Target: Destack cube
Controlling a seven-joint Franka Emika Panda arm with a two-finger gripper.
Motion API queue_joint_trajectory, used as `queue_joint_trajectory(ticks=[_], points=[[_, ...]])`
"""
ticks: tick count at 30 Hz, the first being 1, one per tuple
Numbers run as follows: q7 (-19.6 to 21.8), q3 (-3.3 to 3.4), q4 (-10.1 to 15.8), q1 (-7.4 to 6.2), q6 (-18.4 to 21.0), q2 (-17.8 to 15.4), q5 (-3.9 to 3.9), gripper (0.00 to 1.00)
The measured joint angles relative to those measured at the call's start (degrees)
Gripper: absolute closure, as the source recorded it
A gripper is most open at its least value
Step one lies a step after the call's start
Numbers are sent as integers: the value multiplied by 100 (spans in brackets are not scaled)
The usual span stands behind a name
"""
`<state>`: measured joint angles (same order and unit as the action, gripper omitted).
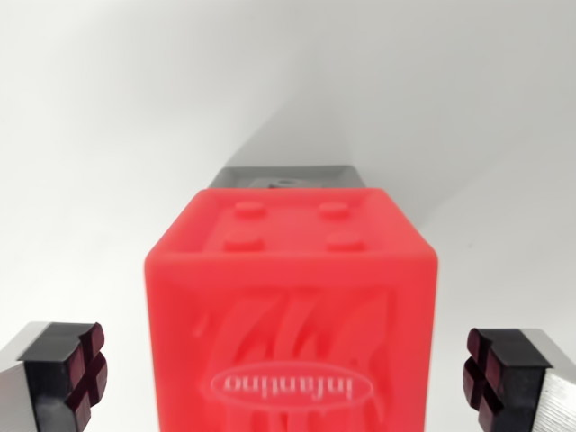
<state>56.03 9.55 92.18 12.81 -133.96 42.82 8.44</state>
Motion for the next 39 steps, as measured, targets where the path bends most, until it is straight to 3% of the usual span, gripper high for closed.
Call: queue_joint_trajectory(ticks=[12,13,39], points=[[-10,-49,-45,39,-197,238,22,0],[-10,-51,-45,41,-200,242,22,100],[-10,-54,-49,43,-204,243,22,100]])
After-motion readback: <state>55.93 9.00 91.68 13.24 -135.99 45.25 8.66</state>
